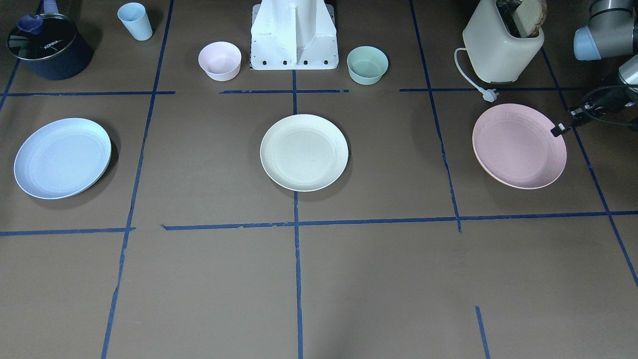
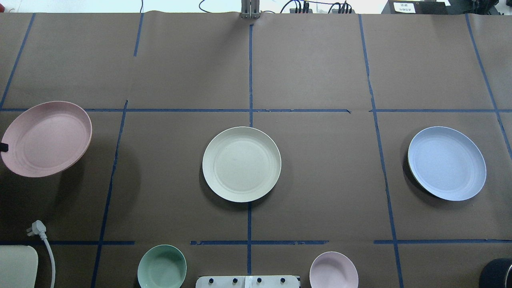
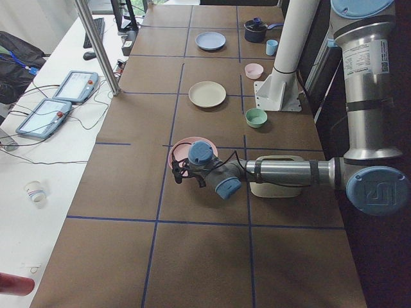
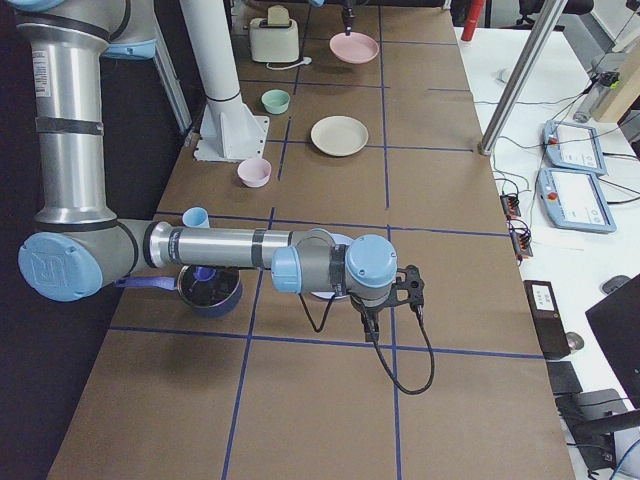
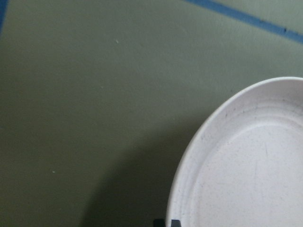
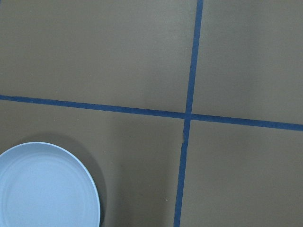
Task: Stack three plates with pink and blue
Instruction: 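Lift the pink plate with the left gripper over the cream plate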
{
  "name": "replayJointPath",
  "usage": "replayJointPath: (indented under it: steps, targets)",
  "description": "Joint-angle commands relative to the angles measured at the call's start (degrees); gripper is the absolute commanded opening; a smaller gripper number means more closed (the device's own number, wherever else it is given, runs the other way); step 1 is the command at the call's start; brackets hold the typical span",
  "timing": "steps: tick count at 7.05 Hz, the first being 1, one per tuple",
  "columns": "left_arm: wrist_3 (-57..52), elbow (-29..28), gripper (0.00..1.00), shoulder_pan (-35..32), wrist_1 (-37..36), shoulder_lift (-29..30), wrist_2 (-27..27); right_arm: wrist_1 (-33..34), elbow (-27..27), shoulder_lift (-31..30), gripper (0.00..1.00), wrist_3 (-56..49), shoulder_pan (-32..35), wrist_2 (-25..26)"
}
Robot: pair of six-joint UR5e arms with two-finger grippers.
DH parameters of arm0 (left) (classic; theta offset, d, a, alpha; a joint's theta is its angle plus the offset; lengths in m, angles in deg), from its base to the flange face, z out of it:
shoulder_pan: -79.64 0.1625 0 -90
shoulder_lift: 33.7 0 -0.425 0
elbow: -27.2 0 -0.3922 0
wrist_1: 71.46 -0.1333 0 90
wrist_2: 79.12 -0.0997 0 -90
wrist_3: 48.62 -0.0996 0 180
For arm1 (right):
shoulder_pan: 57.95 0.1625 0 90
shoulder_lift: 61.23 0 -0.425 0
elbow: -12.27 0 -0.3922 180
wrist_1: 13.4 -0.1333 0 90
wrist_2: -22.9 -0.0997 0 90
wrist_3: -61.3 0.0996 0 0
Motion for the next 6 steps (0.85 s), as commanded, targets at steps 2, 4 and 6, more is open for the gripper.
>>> replayJointPath:
  steps: [2,4,6]
  targets:
    - [19.52,6.78,0.00,8.18,-1.90,9.53,-2.54,-6.27,0.14,-0.53,1.00,10.78,-2.90,0.08]
    - [34.12,9.87,0.00,18.02,-4.34,16.21,-10.35,-15.50,0.14,-0.54,1.00,23.08,-7.11,0.17]
    - [35.85,17.49,0.00,28.82,-22.80,23.59,-24.03,-22.64,0.14,-0.54,1.00,31.63,-10.19,0.61]
